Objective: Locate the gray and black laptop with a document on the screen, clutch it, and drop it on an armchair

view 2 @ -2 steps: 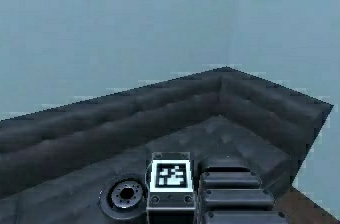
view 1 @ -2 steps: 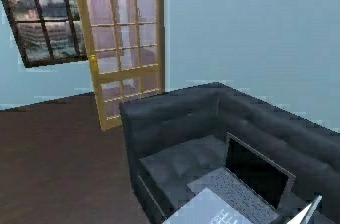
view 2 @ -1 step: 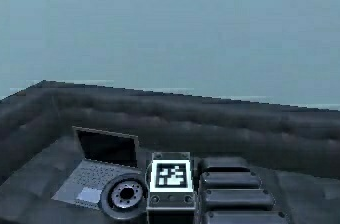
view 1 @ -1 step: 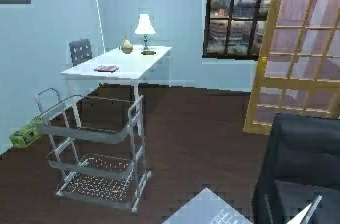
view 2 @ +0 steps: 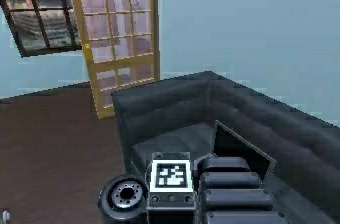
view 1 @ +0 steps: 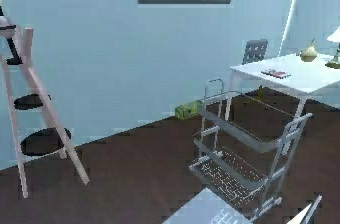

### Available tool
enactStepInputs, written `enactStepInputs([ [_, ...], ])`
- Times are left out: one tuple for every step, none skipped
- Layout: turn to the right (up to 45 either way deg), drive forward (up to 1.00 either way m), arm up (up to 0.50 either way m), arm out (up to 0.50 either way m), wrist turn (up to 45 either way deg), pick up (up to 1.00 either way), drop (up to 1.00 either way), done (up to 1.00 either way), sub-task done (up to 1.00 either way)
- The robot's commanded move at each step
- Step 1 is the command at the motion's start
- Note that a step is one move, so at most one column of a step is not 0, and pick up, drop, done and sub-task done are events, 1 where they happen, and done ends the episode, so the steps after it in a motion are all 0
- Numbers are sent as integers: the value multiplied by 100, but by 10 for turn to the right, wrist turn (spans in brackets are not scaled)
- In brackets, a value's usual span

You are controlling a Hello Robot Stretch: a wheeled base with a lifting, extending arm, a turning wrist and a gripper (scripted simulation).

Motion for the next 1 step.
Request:
enactStepInputs([
  [-450,0,0,0,0,0,0,0,0],
])
